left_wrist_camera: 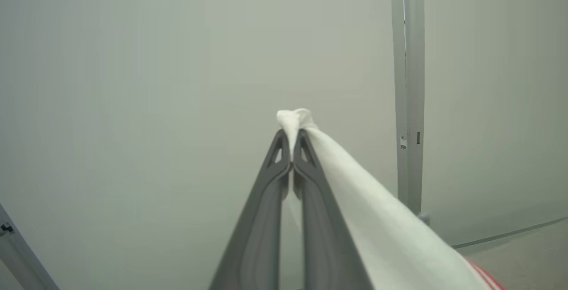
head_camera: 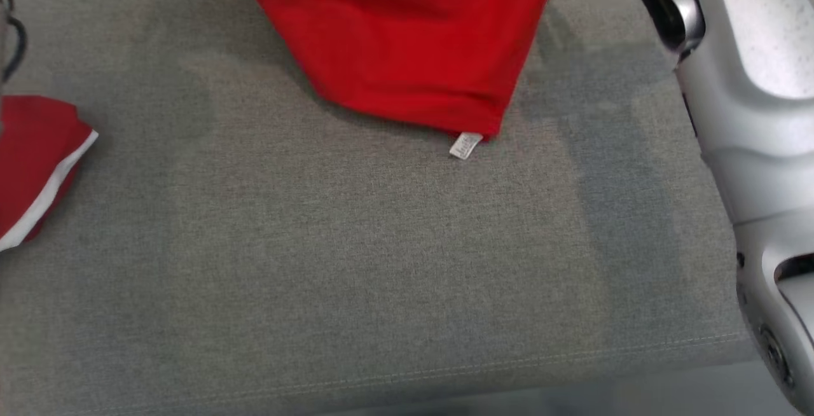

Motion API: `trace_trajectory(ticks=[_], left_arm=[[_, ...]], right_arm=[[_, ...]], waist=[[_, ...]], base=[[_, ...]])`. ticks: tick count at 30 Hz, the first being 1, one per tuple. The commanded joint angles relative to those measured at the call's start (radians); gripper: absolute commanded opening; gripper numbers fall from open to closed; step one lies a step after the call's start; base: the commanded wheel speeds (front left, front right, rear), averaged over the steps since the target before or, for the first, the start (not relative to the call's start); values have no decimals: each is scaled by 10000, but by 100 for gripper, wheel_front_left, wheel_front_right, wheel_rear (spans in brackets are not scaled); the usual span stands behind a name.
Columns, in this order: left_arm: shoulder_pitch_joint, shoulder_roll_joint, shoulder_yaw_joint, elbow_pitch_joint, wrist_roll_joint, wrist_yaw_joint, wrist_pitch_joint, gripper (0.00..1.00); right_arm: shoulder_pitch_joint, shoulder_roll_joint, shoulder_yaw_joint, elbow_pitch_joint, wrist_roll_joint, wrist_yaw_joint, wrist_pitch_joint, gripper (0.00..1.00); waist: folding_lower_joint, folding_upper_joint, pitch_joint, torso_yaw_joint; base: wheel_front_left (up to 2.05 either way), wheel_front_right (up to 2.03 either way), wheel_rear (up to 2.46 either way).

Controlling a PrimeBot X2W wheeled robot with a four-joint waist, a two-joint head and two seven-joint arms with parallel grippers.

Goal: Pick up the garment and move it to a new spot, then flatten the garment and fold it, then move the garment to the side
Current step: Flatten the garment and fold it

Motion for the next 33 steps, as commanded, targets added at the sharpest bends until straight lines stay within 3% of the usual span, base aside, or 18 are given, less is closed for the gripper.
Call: trace_trajectory(ticks=[1, 6, 12, 21, 27, 33], left_arm=[[-364, 46, 86, -71, -21, 4, -69, 0], [-1797, 460, -16, -339, 506, 64, -269, 0], [-3398, 462, -337, -517, 1164, 115, -565, 0], [-4552, 127, -381, -634, 1538, 345, -1498, 0], [-4786, 92, -237, -962, 1545, 399, -1730, 0], [-3745, 31, -40, -1070, 1236, 392, -1752, 0]], right_arm=[[-454, 38, -134, 279, -95, -16, -274, 0], [-2293, 310, -816, 1529, -597, -16, -1498, 0], [-3924, 411, -1963, 2445, -1482, -16, -2636, 0], [-4986, 648, -3063, 2399, -2509, -16, -3158, 0], [-4996, 798, -3015, 1285, -3112, -16, -3158, 0], [-4419, 576, -2172, 1177, -3238, -16, -3162, 0]], waist=[[-3, 0, 1309, -561], [-3, 0, 1926, -705], [-3, 0, 2228, -652], [-3, 0, 2029, -464], [-3, 0, 2296, -382], [-3, 0, 2755, -278]], base=[[0, 0, 0], [0, 0, 0], [0, 0, 0], [0, 0, 0], [0, 0, 0], [0, 0, 0]])
